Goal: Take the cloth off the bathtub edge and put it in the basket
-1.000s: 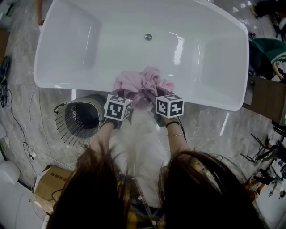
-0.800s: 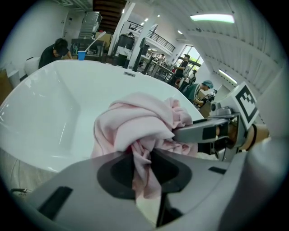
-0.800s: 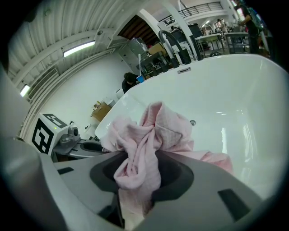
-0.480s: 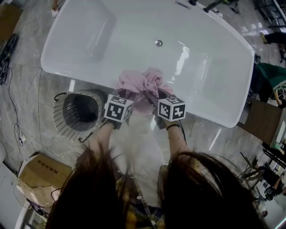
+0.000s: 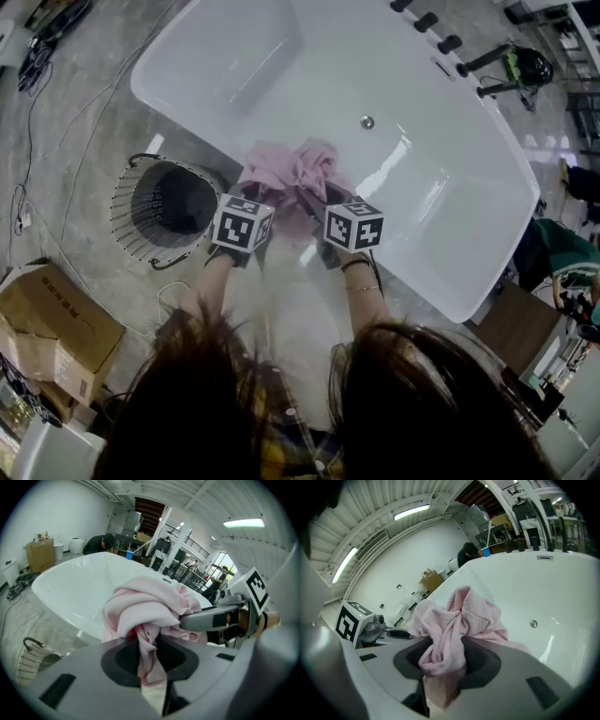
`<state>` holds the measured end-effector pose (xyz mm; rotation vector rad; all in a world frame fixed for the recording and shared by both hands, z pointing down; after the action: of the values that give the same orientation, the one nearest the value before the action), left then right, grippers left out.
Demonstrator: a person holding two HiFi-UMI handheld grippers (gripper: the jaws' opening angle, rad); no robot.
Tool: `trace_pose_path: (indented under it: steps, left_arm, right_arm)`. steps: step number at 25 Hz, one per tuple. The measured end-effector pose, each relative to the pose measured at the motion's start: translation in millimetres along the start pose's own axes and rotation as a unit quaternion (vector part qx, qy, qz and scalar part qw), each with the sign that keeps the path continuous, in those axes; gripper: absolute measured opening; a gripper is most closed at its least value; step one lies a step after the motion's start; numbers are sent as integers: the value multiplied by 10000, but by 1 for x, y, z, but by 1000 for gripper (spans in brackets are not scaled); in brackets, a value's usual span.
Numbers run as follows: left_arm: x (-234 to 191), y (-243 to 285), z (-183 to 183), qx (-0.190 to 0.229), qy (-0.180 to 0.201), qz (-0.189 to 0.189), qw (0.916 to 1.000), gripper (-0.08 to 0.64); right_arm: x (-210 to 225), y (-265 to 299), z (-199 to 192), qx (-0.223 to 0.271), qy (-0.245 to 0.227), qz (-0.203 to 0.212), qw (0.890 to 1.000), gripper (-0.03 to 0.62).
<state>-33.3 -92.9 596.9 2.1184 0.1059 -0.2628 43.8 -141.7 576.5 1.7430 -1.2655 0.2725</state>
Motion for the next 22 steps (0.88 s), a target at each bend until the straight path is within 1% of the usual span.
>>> trace_pose_path:
  steps: [4, 7, 9, 12, 16, 22]
  left_arm:
    - [-32, -16, -4, 281, -675, 366, 9966, 98]
    - [-59, -31, -15, 428, -1120, 586, 9911, 98]
    - [-75, -40, -23, 530, -1424, 725, 9857, 98]
    - [-101, -54, -38, 663, -1758, 938, 9777, 98]
    - [-130, -75, -62, 836, -2215, 1221, 9639, 98]
    - [-177, -107, -100, 1018, -2717, 1460, 9458, 98]
  right_arm:
    - [-24, 32, 15, -447, -500, 378, 9970, 167]
    - [-47, 59, 18, -725, -792, 627, 9922, 167]
    - [-62, 77, 18, -910, -965, 797, 9880, 167]
    - [-85, 104, 15, -1152, -1178, 1019, 9810, 167]
    - [-119, 134, 4, -1453, -1525, 1290, 9690, 169]
    - [-173, 179, -16, -1706, -1774, 1561, 9566, 168]
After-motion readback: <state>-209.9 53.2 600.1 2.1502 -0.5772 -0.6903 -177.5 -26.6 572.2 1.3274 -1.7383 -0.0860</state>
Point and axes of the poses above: the fingertips, and each gripper's own axes: y forward along the fingers, x to its right, z out of its top, the point moved 2 cm from there along -y, backward along the fingers, and after that the axes turned 9 degrees about z, right-handed, at the moved point
